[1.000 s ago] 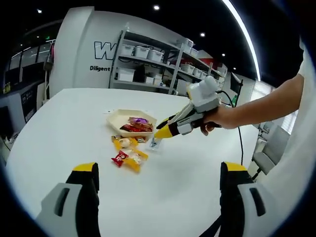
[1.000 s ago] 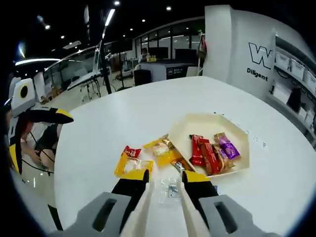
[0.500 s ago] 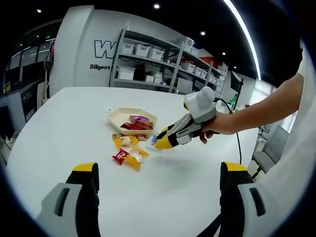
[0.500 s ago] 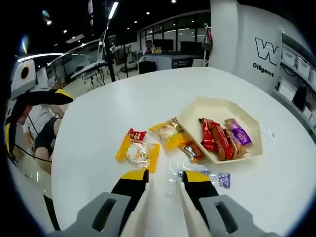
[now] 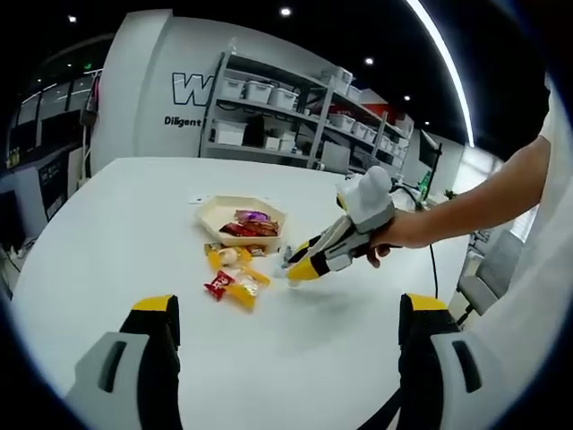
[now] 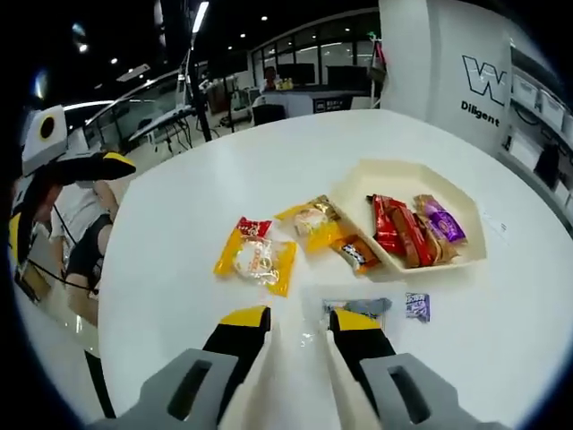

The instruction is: Place the target food into the container with the food tongs after gripping and lifting it, then release it inside without dropping or visibly crushing the food.

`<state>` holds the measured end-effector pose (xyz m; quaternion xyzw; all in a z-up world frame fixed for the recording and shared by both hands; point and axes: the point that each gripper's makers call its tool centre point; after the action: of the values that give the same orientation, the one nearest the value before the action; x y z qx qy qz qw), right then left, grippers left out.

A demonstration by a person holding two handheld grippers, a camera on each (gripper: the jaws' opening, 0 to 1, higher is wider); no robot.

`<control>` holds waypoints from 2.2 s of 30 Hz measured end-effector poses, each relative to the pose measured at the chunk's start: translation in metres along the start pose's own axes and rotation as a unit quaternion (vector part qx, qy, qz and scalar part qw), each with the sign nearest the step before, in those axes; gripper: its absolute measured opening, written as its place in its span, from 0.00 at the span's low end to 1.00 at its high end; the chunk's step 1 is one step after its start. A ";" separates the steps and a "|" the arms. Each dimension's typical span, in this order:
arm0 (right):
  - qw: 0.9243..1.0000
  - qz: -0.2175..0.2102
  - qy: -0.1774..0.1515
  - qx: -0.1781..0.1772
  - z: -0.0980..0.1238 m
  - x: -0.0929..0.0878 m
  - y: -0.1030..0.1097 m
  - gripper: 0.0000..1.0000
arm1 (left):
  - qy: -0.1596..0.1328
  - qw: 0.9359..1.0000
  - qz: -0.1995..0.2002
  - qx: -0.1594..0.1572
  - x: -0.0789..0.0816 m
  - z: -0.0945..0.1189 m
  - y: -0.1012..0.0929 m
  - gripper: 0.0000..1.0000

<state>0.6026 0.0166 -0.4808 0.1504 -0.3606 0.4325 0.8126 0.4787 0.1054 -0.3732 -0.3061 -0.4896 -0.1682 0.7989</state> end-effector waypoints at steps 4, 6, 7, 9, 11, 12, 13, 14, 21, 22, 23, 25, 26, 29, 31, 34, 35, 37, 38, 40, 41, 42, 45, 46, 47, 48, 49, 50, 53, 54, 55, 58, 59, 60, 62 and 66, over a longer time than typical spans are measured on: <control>1.000 -0.005 0.000 -0.001 0.007 -0.007 -0.003 0.22 | 0.003 1.000 -0.003 -0.004 0.000 -0.005 -0.003 0.99; 1.000 -0.007 0.000 -0.001 0.008 -0.009 -0.004 0.22 | 0.004 1.000 -0.002 -0.007 0.000 -0.007 -0.004 0.99; 1.000 -0.008 0.001 -0.003 0.011 -0.011 -0.004 0.22 | 0.005 1.000 -0.004 -0.009 0.000 -0.008 -0.005 0.99; 1.000 -0.011 0.001 -0.002 0.014 -0.014 -0.004 0.22 | 0.006 1.000 -0.006 -0.011 0.000 -0.010 -0.007 0.99; 1.000 -0.012 0.001 -0.003 0.018 -0.019 -0.005 0.22 | 0.005 1.000 -0.006 -0.014 0.001 -0.012 -0.008 0.99; 1.000 -0.011 0.000 -0.003 0.020 -0.022 -0.005 0.22 | 0.006 1.000 -0.006 -0.015 0.001 -0.013 -0.009 0.99; 1.000 -0.011 0.000 -0.004 0.023 -0.023 -0.005 0.22 | 0.007 1.000 -0.008 -0.016 0.001 -0.014 -0.009 0.99; 1.000 -0.014 0.000 -0.004 0.025 -0.026 -0.005 0.22 | 0.008 1.000 -0.008 -0.018 0.001 -0.015 -0.009 0.99; 1.000 -0.016 -0.004 -0.004 0.043 -0.042 -0.004 0.22 | 0.013 0.999 -0.011 -0.029 0.003 -0.024 -0.013 0.99; 1.000 -0.019 -0.005 -0.005 0.045 -0.045 -0.005 0.22 | 0.014 0.999 -0.011 -0.032 0.003 -0.026 -0.014 0.99; 1.000 -0.022 -0.004 -0.007 0.048 -0.047 -0.006 0.22 | 0.014 0.999 -0.013 -0.034 0.003 -0.027 -0.015 0.99; 1.000 -0.024 -0.006 -0.008 0.052 -0.051 -0.006 0.22 | 0.015 0.999 -0.013 -0.037 0.003 -0.030 -0.017 0.99; 1.000 -0.025 -0.005 -0.008 0.053 -0.052 -0.006 0.22 | 0.016 0.999 -0.013 -0.038 0.003 -0.031 -0.018 0.99; 1.000 -0.028 -0.006 -0.009 0.062 -0.061 -0.010 0.22 | 0.021 0.998 -0.017 -0.048 0.001 -0.037 -0.023 0.99; 1.000 -0.027 -0.004 -0.009 0.068 -0.066 -0.010 0.22 | 0.022 0.998 -0.016 -0.052 0.001 -0.039 -0.024 0.99; 1.000 -0.017 -0.002 -0.009 0.076 -0.075 -0.011 0.22 | 0.023 0.998 -0.017 -0.057 0.002 -0.041 -0.026 0.99; 1.000 -0.014 -0.001 -0.011 0.078 -0.077 -0.011 0.22 | 0.023 0.998 -0.017 -0.058 0.002 -0.042 -0.026 0.99; 1.000 -0.009 0.003 -0.012 0.083 -0.081 -0.013 0.22 | 0.025 0.998 -0.018 -0.058 0.002 -0.042 -0.026 0.99; 1.000 -0.007 0.006 -0.013 0.084 -0.082 -0.014 0.22 | 0.024 0.998 -0.018 -0.058 0.002 -0.042 -0.026 0.99; 1.000 -0.005 0.012 -0.014 0.085 -0.084 -0.015 0.22 | 0.024 0.998 -0.017 -0.060 0.002 -0.042 -0.027 0.99; 1.000 -0.007 0.013 -0.013 0.085 -0.084 -0.015 0.22 | 0.025 0.998 -0.018 -0.060 0.001 -0.042 -0.027 0.99; 1.000 -0.007 0.014 -0.013 0.086 -0.084 -0.015 0.22 | 0.026 0.998 -0.018 -0.060 0.001 -0.042 -0.027 0.99; 1.000 -0.008 0.016 -0.015 0.087 -0.081 -0.014 0.22 | 0.026 0.998 -0.018 -0.060 0.001 -0.042 -0.027 0.99; 1.000 -0.009 0.012 -0.016 0.087 -0.078 -0.014 0.22 | 0.025 0.998 -0.017 -0.060 0.001 -0.041 -0.027 0.99; 1.000 -0.011 0.006 -0.019 0.087 -0.074 -0.015 0.23 | 0.024 0.998 -0.018 -0.059 0.001 -0.041 -0.026 0.99; 1.000 -0.016 0.005 -0.022 0.086 -0.071 -0.015 0.23 | 0.025 0.998 -0.017 -0.058 0.001 -0.040 -0.025 0.99; 0.999 -0.020 0.003 -0.025 0.086 -0.068 -0.016 0.23 | 0.025 0.998 -0.017 -0.057 0.000 -0.040 -0.025 0.99; 0.999 -0.023 0.001 -0.032 0.084 -0.064 -0.018 0.23 | 0.025 0.998 -0.017 -0.057 0.000 -0.040 -0.025 0.99; 0.998 -0.041 -0.005 -0.045 0.080 -0.055 -0.023 0.23 | 0.024 0.998 -0.017 -0.055 0.001 -0.038 -0.024 0.99; 0.998 -0.047 -0.007 -0.049 0.079 -0.052 -0.025 0.23 | 0.023 0.998 -0.016 -0.054 0.001 -0.037 -0.023 0.99; 0.997 -0.053 -0.009 -0.052 0.078 -0.050 -0.027 0.23 | 0.022 0.998 -0.017 -0.053 0.001 -0.037 -0.023 0.99; 0.996 -0.060 -0.010 -0.064 0.073 -0.042 -0.031 0.24 | 0.022 0.998 -0.015 -0.051 0.000 -0.035 -0.022 0.99; 0.996 -0.060 -0.013 -0.069 0.071 -0.039 -0.032 0.24 | 0.022 0.998 -0.016 -0.050 0.000 -0.034 -0.021 0.99; 0.995 -0.062 -0.013 -0.071 0.070 -0.037 -0.033 0.24 | 0.021 0.998 -0.015 -0.049 0.000 -0.034 -0.021 0.99; 0.995 -0.064 -0.017 -0.072 0.069 -0.031 -0.030 0.24 | 0.019 0.999 -0.014 -0.049 0.001 -0.032 -0.021 0.98; 0.998 -0.049 -0.015 -0.034 0.064 -0.029 -0.006 0.24 | 0.017 0.999 -0.012 -0.044 0.000 -0.028 -0.018 0.99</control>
<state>0.5681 -0.0397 -0.4569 0.1473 -0.3796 0.3771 0.8319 0.4875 0.0733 -0.3767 -0.3323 -0.4720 -0.2043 0.7906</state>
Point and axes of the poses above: the point that each gripper's makers call its tool centre point, and the gripper's own axes: z roughly backward along the fingers, y roughly to its left, x roughly out of its top, and after that the axes turned 11 degrees about -x, right-handed
